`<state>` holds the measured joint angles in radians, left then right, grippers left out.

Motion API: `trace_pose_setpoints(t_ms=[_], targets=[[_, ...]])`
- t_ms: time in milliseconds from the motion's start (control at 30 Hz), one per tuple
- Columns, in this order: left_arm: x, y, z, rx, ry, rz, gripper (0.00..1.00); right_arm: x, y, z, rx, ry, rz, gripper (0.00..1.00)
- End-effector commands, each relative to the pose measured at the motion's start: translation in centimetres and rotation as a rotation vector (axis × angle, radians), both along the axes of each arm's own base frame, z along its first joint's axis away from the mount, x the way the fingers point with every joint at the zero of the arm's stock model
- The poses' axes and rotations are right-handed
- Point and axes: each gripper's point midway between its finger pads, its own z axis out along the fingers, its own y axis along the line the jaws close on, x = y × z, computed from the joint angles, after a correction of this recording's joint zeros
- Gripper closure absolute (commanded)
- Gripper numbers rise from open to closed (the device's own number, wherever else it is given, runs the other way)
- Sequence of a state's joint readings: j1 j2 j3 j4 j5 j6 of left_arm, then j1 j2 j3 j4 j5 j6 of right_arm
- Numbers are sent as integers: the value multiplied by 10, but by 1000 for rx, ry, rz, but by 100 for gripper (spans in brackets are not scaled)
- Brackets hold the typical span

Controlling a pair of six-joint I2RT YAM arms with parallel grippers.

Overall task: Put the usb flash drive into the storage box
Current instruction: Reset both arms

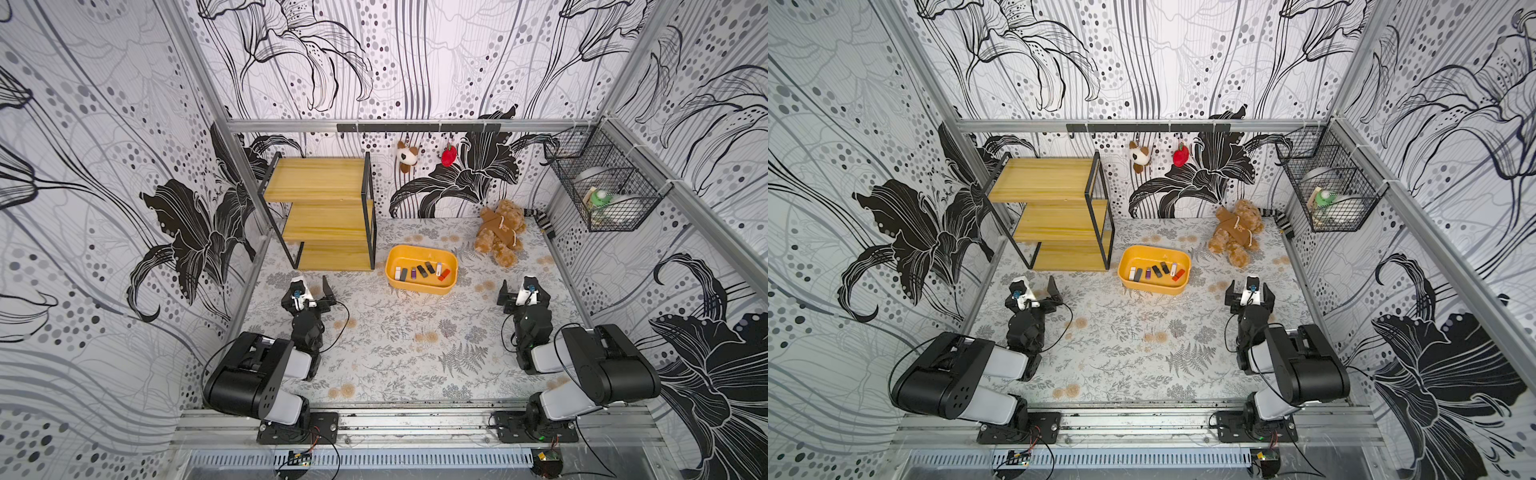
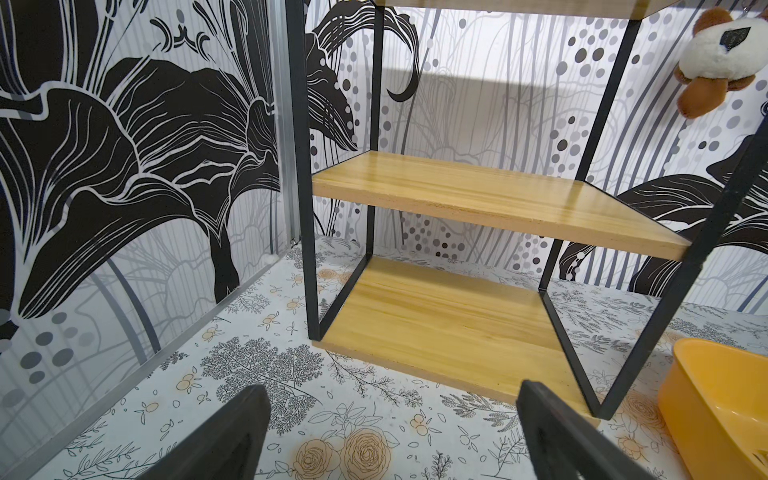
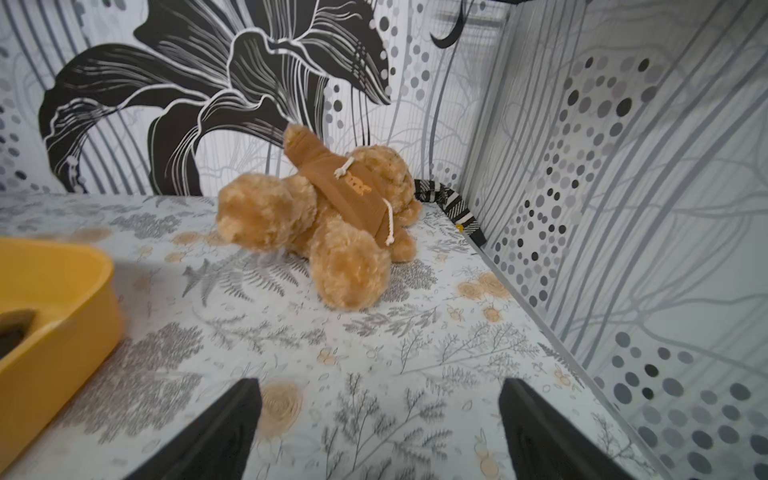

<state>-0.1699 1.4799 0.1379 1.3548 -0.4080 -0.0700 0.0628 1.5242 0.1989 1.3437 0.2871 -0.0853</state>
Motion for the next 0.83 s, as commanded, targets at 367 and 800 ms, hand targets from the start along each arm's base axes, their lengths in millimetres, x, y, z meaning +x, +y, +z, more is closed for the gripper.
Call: trace_pose_setpoints(t_ms=[367, 800], targets=[[2, -1, 4, 2, -10, 1, 2, 0, 2, -21, 56, 88, 28, 5], [2, -2, 4, 1, -14, -2, 2, 1, 2, -21, 61, 91, 32, 5]])
